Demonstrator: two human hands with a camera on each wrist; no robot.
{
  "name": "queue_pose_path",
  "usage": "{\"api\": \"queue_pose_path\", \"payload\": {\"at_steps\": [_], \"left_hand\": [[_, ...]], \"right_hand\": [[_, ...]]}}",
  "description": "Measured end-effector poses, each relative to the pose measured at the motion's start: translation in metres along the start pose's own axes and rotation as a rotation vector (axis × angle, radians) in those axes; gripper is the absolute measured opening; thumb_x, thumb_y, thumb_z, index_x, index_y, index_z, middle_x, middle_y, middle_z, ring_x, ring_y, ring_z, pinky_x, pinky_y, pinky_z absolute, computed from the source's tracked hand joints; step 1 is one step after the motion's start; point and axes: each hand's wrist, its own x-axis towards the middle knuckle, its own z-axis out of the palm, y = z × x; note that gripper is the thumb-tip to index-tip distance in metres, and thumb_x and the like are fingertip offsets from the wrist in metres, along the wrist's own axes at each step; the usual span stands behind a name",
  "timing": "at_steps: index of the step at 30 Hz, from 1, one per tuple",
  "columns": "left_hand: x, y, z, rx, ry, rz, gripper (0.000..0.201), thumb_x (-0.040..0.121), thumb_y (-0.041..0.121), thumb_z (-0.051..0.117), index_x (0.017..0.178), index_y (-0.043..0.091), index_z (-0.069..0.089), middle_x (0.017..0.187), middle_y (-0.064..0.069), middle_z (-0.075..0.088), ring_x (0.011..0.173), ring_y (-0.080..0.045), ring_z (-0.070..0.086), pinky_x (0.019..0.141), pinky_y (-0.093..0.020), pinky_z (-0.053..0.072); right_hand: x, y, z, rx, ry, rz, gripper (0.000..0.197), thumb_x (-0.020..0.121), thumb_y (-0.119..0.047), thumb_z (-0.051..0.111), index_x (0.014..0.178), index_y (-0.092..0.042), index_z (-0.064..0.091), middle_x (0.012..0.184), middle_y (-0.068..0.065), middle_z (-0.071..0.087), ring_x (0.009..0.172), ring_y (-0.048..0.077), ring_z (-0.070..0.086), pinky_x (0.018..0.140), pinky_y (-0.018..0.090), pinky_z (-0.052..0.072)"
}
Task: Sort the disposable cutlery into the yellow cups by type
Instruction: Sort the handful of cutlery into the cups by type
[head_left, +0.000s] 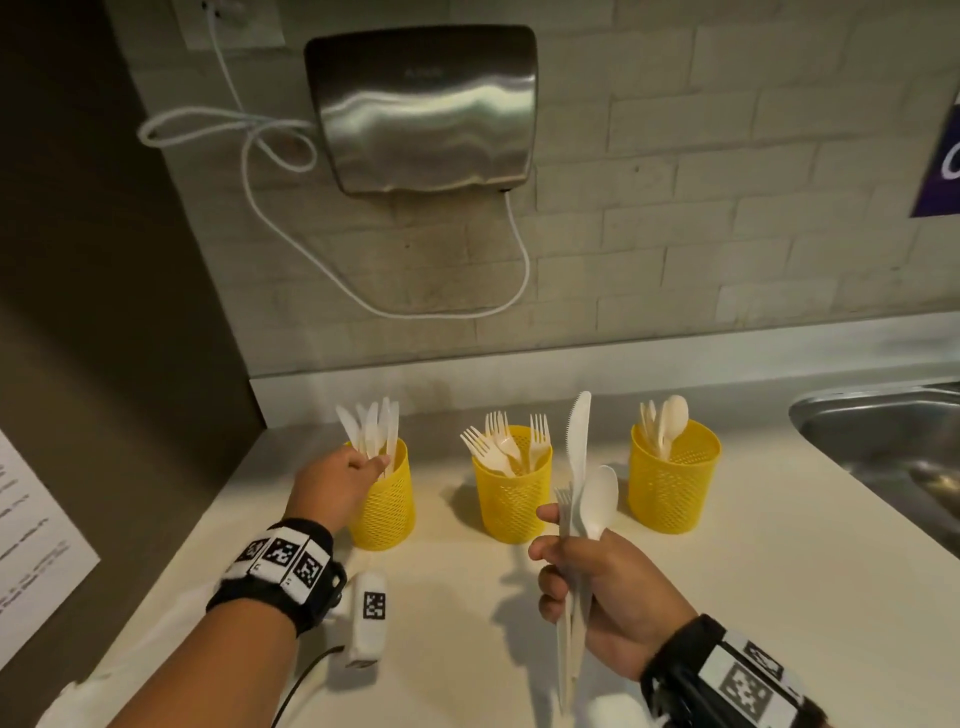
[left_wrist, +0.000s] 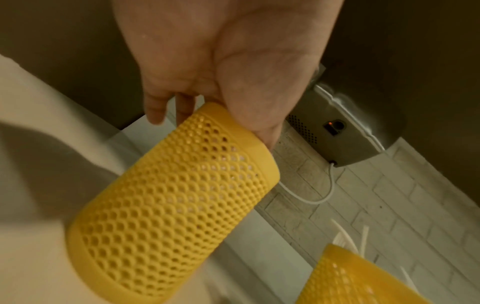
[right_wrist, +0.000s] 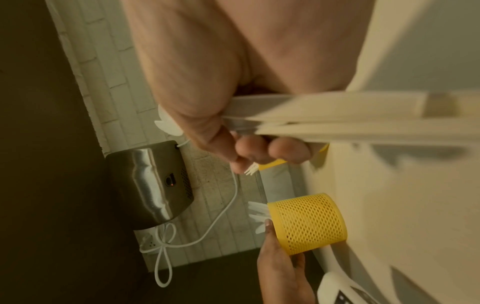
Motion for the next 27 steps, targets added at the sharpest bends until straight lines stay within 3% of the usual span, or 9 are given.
{"api": "queue_pose_path", "payload": {"at_steps": [3,6,9,11,14,16,19,24,27], "left_hand": [[-0.012,0.002,0.0,0.043,0.008,0.036,0.046,0.094,0.045,0.043,0.063,0.013,0.051,0.059,-0.005,0.048,0.06,-0.022,0.047,0.054,-0.029,0.031],[-0.021,0.006,0.001,0.057,-0.042,0.041,0.043,0.093,0.048,0.042,0.065,0.017,0.052,0.064,-0.005,0.055,0.07,-0.027,0.054,0.058,-0.029,0.037],[-0.04,0.021,-0.006,0.087,0.178,0.1,0.025,0.09,0.046,0.048,0.096,0.027,0.062,0.103,0.0,0.063,0.105,-0.028,0.052,0.09,-0.037,0.042],[-0.062,0.048,-0.015,-0.181,0.241,0.222,0.03,0.089,0.034,0.057,0.119,0.03,0.056,0.116,0.001,0.059,0.114,-0.021,0.05,0.095,-0.034,0.039],[-0.092,0.092,-0.016,-0.781,-0.347,0.229,0.058,0.084,0.019,0.066,0.129,0.044,0.04,0.111,0.001,0.064,0.103,-0.007,0.062,0.088,-0.021,0.045],[-0.099,0.105,-0.01,-0.848,-0.447,0.26,0.058,0.083,0.008,0.066,0.129,0.034,0.044,0.095,-0.004,0.071,0.091,-0.012,0.067,0.088,-0.024,0.048],[-0.093,0.108,-0.031,-0.924,-0.197,0.304,0.048,0.083,0.0,0.063,0.123,0.025,0.051,0.077,-0.006,0.07,0.077,-0.015,0.067,0.081,-0.028,0.053],[-0.054,0.074,-0.091,-0.959,0.452,0.294,0.05,0.087,0.009,0.061,0.128,0.033,0.045,0.086,0.009,0.066,0.084,-0.01,0.068,0.077,-0.029,0.056],[-0.03,0.051,-0.078,-0.62,0.454,0.234,0.044,0.088,0.017,0.061,0.127,0.033,0.047,0.088,0.004,0.065,0.089,-0.021,0.067,0.084,-0.039,0.054]], "right_hand": [[0.002,0.002,0.001,0.02,-0.009,0.016,0.035,0.082,0.007,0.048,0.113,-0.009,0.051,0.068,0.012,0.054,0.044,0.018,0.041,0.047,0.026,0.034],[0.003,0.004,0.001,0.015,-0.034,0.042,0.043,0.075,0.005,0.055,0.116,-0.007,0.051,0.068,0.012,0.056,0.043,0.019,0.041,0.048,0.026,0.033],[0.001,0.005,0.001,-0.024,-0.089,0.085,0.054,0.062,0.001,0.058,0.116,-0.005,0.053,0.067,0.014,0.055,0.043,0.019,0.041,0.047,0.026,0.033],[0.0,0.005,0.002,-0.081,-0.137,0.116,0.055,0.062,0.002,0.057,0.116,-0.004,0.052,0.066,0.014,0.055,0.043,0.02,0.041,0.047,0.026,0.033],[0.002,0.01,0.005,-0.183,-0.205,0.175,0.053,0.063,0.002,0.056,0.115,-0.004,0.051,0.066,0.014,0.056,0.045,0.021,0.042,0.048,0.027,0.034],[0.002,0.013,0.006,-0.227,-0.229,0.209,0.052,0.064,0.002,0.055,0.116,-0.004,0.051,0.066,0.013,0.059,0.045,0.021,0.044,0.048,0.027,0.036],[0.001,0.014,0.005,-0.249,-0.247,0.218,0.048,0.066,0.002,0.055,0.114,-0.002,0.051,0.065,0.01,0.062,0.043,0.02,0.046,0.045,0.025,0.039],[-0.003,0.01,-0.008,-0.164,-0.176,0.188,0.052,0.064,0.001,0.055,0.115,-0.001,0.051,0.066,0.013,0.06,0.043,0.022,0.047,0.044,0.026,0.04],[-0.009,0.007,-0.011,-0.079,-0.184,0.196,0.049,0.072,0.002,0.061,0.12,-0.005,0.051,0.069,0.015,0.059,0.049,0.024,0.052,0.053,0.032,0.045]]}}
